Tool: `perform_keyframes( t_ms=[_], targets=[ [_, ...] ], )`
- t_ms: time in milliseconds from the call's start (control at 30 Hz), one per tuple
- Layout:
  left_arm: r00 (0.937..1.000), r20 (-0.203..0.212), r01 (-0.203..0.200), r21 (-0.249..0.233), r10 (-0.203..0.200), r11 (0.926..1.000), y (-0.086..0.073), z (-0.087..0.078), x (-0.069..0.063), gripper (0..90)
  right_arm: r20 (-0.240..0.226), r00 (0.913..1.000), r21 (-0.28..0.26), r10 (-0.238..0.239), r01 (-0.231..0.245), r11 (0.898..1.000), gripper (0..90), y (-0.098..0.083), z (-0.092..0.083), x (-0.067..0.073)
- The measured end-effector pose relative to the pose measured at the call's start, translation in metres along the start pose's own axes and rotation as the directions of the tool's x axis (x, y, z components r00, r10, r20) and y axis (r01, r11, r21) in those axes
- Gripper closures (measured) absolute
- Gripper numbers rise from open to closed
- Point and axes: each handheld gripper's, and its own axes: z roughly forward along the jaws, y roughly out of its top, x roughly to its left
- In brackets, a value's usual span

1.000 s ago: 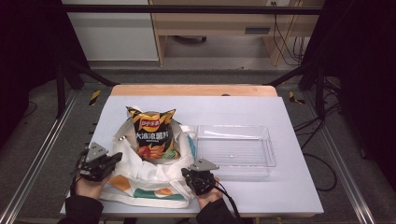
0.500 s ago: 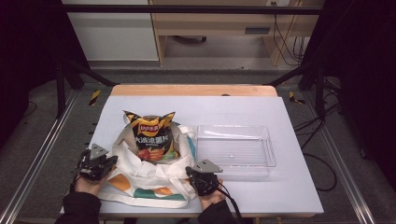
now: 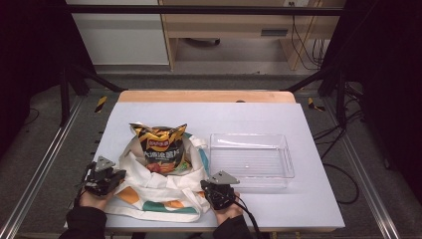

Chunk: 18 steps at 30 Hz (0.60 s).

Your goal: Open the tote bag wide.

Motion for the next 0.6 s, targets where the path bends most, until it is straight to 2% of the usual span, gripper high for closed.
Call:
perform_keyframes(
  t_ms=[200, 300, 333, 467, 500, 533, 600],
  targets=[
    [0.9999, 0.011, -0.005, 0.000, 0.005, 1.0000, 0.000, 0.002, 0.000, 89.8, -0.003, 1.0000, 0.003, -0.003, 0.003, 1.000, 90.0, 0.000, 0.000, -0.001],
    [0.9999, 0.004, -0.016, -0.023, 0.017, 0.9996, 0.000, 0.000, 0.001, 89.6, -0.006, 1.0000, -0.005, 0.007, -0.007, 1.000, 90.0, 0.000, 0.000, 0.000],
    [0.9999, 0.011, -0.006, -0.029, 0.006, 0.9996, 0.001, -0.002, 0.001, 89.0, -0.010, 1.0000, -0.013, -0.002, 0.002, 1.000, 90.0, 0.001, -0.001, 0.000],
    [1.0000, 0.004, 0.001, -0.084, -0.001, 0.9965, 0.003, -0.010, 0.000, 81.0, -0.030, 0.9993, -0.049, -0.025, 0.023, 0.999, 85.9, 0.004, -0.007, 0.001],
    [0.9999, 0.006, 0.012, -0.110, -0.012, 0.9939, 0.005, -0.014, -0.001, 78.3, -0.034, 0.9992, -0.054, -0.020, 0.018, 0.998, 84.5, 0.005, -0.009, 0.001],
    [1.0000, 0.005, 0.003, -0.122, -0.003, 0.9925, 0.005, -0.017, -0.002, 76.8, -0.054, 0.9983, -0.066, -0.023, 0.019, 0.998, 82.5, 0.007, -0.011, 0.002],
    [0.9999, 0.008, 0.012, -0.166, -0.011, 0.9860, 0.008, -0.025, -0.004, 73.8, -0.069, 0.9972, -0.087, -0.026, 0.020, 0.996, 80.7, 0.010, -0.014, 0.003]
  ],
)
